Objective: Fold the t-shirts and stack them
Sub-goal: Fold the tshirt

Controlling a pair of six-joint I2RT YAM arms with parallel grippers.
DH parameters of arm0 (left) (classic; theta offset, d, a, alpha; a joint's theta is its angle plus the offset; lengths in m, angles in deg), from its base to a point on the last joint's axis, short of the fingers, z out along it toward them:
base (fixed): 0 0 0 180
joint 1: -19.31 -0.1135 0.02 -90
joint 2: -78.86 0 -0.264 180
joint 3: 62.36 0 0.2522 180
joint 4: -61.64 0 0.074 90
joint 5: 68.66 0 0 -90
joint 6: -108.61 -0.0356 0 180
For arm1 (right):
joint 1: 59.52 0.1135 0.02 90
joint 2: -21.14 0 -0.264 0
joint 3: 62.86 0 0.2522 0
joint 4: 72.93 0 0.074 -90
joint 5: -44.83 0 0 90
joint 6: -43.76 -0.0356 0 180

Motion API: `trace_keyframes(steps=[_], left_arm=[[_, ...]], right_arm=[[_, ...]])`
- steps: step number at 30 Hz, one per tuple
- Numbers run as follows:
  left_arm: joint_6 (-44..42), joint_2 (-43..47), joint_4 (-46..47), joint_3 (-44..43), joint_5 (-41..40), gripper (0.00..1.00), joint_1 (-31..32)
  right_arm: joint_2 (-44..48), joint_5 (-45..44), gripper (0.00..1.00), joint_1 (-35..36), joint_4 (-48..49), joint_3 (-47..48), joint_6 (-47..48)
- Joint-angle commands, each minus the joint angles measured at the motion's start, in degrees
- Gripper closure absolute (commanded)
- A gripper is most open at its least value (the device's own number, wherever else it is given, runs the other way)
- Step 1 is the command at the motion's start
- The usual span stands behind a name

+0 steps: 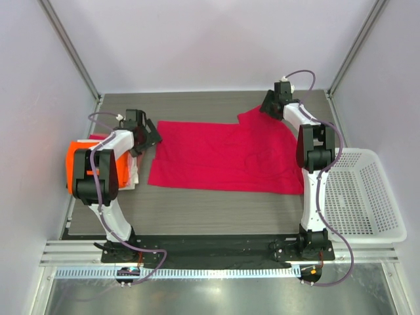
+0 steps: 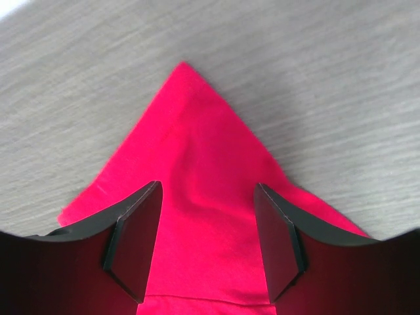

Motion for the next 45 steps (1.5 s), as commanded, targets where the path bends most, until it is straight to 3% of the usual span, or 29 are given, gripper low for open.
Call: trace_keyframes(steps=[1,10,18,25,28,29,32,35,45], left_arm=[[1.16,1.43,4.83,-5.69,3.28,0.05,-0.13],[10.65,-12.02,5.18,-21.34,-1.47,0.06,0.75],[10.31,-16.68,12.38,-18.80,1.52,0.06,1.37],[8.55,-19.68,12.39,-20.56,2.23,0.06,1.37],[7.14,-18.89,12.30,-20.03,0.65,0.06,1.28],[6.88,-18.71,12.21,-19.86,0.39,0.06,1.36],[6.79,-18.27,12.74,-19.86,0.56,0.06,1.28],[6.88,-19.06,13.70,-20.38,1.43,0.07,1.28],[7.23,-26.52,14.23,-27.40,6.53,0.23,1.45]], right_arm=[[-0.39,-0.88,0.36,0.28,0.28,5.34,1.58],[-6.37,-6.50,0.37,0.72,-3.50,15.79,3.87],[-12.69,-8.44,0.38,2.12,-5.87,24.41,5.81],[-16.39,-10.64,0.40,2.65,-6.75,27.40,6.25],[-18.67,-11.60,0.48,3.00,-8.33,30.38,6.77],[-19.11,-12.39,0.61,3.27,-9.90,31.27,7.12],[-18.68,-15.73,0.86,3.53,-10.45,30.75,6.95],[-17.36,-20.65,0.99,3.53,-10.45,29.43,5.90],[-14.81,-21.37,0.99,3.27,-8.43,26.09,5.54]])
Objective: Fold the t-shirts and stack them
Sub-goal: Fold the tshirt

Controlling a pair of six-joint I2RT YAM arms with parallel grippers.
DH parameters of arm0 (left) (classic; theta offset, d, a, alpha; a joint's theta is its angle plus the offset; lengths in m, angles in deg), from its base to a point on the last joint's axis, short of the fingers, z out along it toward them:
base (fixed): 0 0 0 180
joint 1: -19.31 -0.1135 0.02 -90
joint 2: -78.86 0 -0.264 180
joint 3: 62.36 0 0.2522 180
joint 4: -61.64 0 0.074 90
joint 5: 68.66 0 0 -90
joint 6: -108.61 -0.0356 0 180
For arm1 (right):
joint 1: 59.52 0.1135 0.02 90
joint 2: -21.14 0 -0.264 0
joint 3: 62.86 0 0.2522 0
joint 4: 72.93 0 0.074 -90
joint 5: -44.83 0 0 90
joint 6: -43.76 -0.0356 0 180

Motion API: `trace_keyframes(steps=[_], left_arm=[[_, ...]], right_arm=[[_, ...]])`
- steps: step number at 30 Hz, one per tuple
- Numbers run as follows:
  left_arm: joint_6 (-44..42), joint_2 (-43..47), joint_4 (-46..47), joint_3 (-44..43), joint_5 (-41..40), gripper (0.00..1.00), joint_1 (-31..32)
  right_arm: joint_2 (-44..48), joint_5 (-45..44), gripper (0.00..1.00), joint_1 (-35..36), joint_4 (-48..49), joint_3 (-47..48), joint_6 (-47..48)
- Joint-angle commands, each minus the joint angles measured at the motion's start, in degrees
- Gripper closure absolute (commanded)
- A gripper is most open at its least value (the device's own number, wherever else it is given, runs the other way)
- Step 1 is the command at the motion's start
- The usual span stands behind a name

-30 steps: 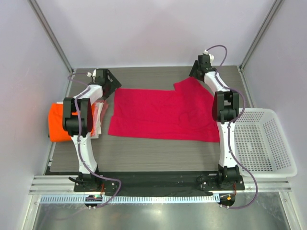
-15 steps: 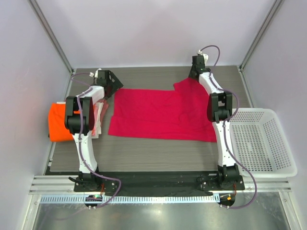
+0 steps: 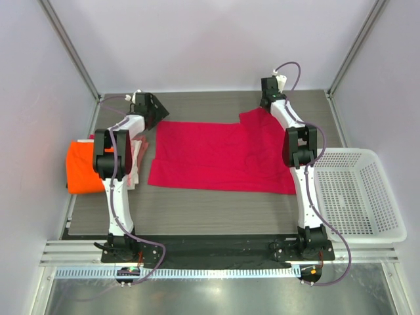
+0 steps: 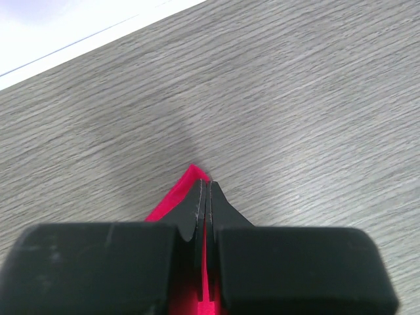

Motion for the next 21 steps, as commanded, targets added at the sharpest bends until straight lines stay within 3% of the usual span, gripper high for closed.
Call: trace_keyframes(steps=[1,4,11,12,13,17,21], left_arm=[[-0.55,-3.87,-0.39,-3.02,3.26,0.26,0.21],[-0.99,-5.71,-3.80,-5.40,3.35,0.42,0.47],[-1.96,-4.14,-4.70,-4.17,1.33,0.61,0.82],[-2.13,-4.40,-4.61,-4.52,1.33,0.66,0.74],[-2.31,-4.83,-4.78,-4.96,1.33,0.78,0.73],[-2.49,-5.54,-5.22,-6.45,1.33,1.00,0.74],[-2.75,-4.40,-4.96,-5.75,-1.31,1.00,0.73]], right_arm=[[2.37,-0.73,0.99,-0.08,-1.45,-1.21,-0.25],[2.19,-0.64,0.99,-0.16,-1.45,-1.30,-0.34],[2.98,0.76,0.99,-0.69,-1.10,-2.61,-2.00],[3.07,0.94,0.99,-0.69,-1.19,-2.88,-2.18],[3.16,1.12,0.99,-0.78,-1.10,-2.97,-2.36],[4.83,1.38,0.99,-1.48,-1.10,-4.46,-3.85],[7.90,1.56,0.99,-2.19,-0.49,-8.05,-4.20]])
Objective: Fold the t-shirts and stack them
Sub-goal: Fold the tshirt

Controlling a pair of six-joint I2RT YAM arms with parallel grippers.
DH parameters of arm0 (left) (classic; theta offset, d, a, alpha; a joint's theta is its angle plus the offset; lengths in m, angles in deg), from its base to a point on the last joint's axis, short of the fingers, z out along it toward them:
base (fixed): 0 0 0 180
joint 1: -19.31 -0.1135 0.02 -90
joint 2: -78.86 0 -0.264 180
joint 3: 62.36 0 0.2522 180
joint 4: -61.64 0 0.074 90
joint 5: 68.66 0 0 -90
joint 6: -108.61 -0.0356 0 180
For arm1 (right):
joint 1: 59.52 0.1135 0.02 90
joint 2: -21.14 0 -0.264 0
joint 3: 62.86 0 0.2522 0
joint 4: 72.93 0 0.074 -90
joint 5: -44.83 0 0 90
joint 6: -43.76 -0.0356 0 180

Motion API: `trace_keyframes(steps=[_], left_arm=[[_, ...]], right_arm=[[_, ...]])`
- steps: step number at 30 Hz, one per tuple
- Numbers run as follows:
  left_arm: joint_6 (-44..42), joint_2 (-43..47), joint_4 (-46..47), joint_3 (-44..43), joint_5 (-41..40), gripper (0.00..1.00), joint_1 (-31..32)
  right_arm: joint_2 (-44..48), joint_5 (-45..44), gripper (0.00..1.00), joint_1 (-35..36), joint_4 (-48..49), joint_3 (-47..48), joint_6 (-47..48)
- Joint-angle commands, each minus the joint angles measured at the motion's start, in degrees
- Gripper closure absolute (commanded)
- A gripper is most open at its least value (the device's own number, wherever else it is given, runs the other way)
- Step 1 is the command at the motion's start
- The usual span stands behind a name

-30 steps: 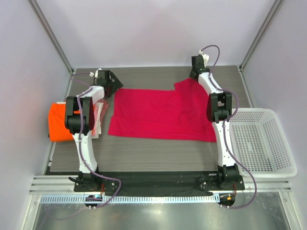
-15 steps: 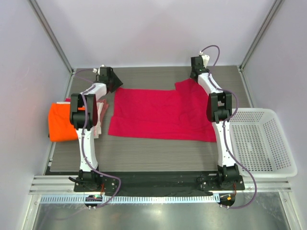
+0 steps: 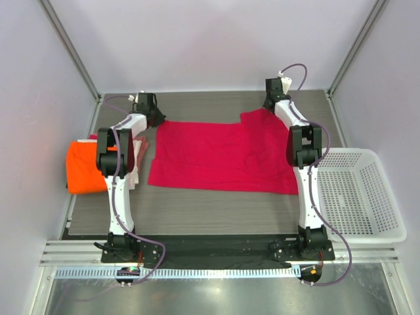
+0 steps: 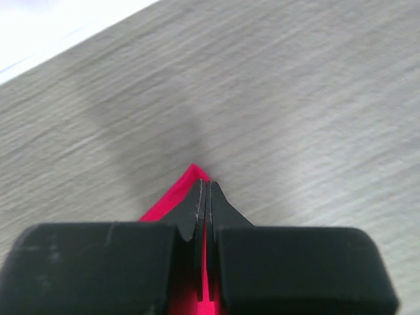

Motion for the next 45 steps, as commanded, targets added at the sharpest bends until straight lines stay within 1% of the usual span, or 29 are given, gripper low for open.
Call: trace_keyframes(steps=[1,2,3,4,5,6,7,11,15,19,22,24,26,27,28,29,33,35,36,38,39,41,45], left_arm=[[-1.31,0.32,-0.64,-0.20,-2.47,1.00,0.19],[-1.31,1.37,-0.19,1.02,-2.82,1.00,0.19],[-1.39,1.90,0.07,1.38,-3.26,0.97,0.27],[-1.48,2.34,0.16,1.73,-3.61,0.72,0.19],[-1.57,2.69,0.08,2.26,-4.40,0.53,0.19],[-1.40,3.65,-0.10,2.70,-4.84,0.41,0.27],[-1.31,4.10,-0.01,3.14,-5.11,0.32,0.10],[-0.78,5.68,0.17,6.21,-5.99,0.28,0.10],[-1.22,6.65,-0.10,8.06,-5.29,0.30,-0.16],[-2.27,5.60,-0.88,7.02,-4.85,0.46,-0.08],[-1.84,2.79,-3.78,3.33,-3.10,0.55,-0.08],[-1.57,1.56,-4.32,2.27,-2.82,0.58,-0.08],[-1.75,1.12,-4.40,1.56,-2.91,0.71,-0.08],[-1.83,0.85,-4.06,1.21,-2.65,0.84,-0.08],[-1.92,0.77,-3.36,1.04,-2.21,0.94,-0.08],[-1.66,0.68,-2.83,0.60,-2.12,1.00,-0.08],[-3.15,1.38,-0.11,1.29,-1.07,1.00,0.27],[-3.94,2.96,2.62,3.49,-1.59,1.00,0.80],[-4.38,3.66,5.58,4.54,-1.77,1.00,0.98],[-4.38,5.68,7.89,7.79,-1.33,1.00,0.98],[-4.21,6.30,11.03,8.85,-1.33,1.00,1.07],[-4.21,8.49,13.86,12.18,-1.77,1.00,0.98],[-4.56,12.18,20.45,17.28,-2.03,1.00,0.98]], right_arm=[[6.50,-0.32,0.99,-1.07,-1.10,-3.62,-1.01],[7.30,-0.50,0.99,-1.07,-0.66,-4.59,-1.01],[8.27,-0.59,0.99,-1.07,-0.05,-6.51,-0.84],[9.23,-0.41,0.99,-1.16,0.83,-7.32,-0.66],[9.68,-0.41,0.99,-1.25,1.19,-7.85,-0.66],[9.77,-0.06,0.99,-1.25,1.28,-8.37,-0.57],[9.77,0.29,0.99,-1.33,1.54,-8.29,-0.31],[8.63,1.43,0.99,-1.69,1.54,-8.20,-0.92],[8.01,2.14,0.99,-1.77,1.46,-7.76,-1.19],[7.84,2.49,0.99,-1.77,1.72,-7.76,-1.28],[7.92,2.66,0.99,-1.78,1.63,-7.85,-1.36],[7.92,2.58,0.99,-1.78,1.72,-8.03,-1.36],[8.27,2.58,0.99,-1.86,1.81,-7.94,-1.45],[8.36,2.84,0.99,-1.86,1.72,-7.94,-1.36],[8.54,2.93,0.99,-1.95,1.81,-7.94,-1.36],[9.23,2.93,0.99,-1.95,1.81,-7.94,-1.19],[12.31,5.21,0.99,-2.04,1.72,-9.34,0.30],[15.37,4.60,0.99,-2.04,1.72,-10.74,0.65],[16.52,4.25,0.99,-2.13,1.81,-12.40,0.83],[18.81,3.02,0.99,-2.04,2.33,-15.56,1.44],[20.91,2.76,0.99,-2.04,2.68,-16.72,1.71],[23.12,2.49,0.99,-2.04,3.74,-19.00,2.15],[26.90,4.07,0.99,-2.48,4.88,-23.48,2.15]])
